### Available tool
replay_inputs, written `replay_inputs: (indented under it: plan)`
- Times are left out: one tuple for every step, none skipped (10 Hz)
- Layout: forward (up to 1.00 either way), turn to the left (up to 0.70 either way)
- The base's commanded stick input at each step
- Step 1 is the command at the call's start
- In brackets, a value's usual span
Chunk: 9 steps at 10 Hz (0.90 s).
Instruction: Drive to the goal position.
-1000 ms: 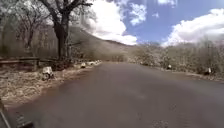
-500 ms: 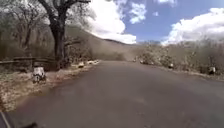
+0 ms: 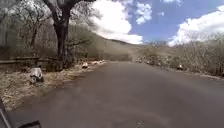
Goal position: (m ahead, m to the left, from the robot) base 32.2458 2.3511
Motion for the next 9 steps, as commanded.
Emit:
replay_inputs:
  plan:
    - [0.70,0.00]
    - [0.70,0.00]
    - [0.70,0.00]
    - [0.70,0.00]
    - [0.70,0.00]
    - [0.70,0.00]
    - [0.70,0.00]
    - [0.70,0.00]
    - [0.70,0.00]
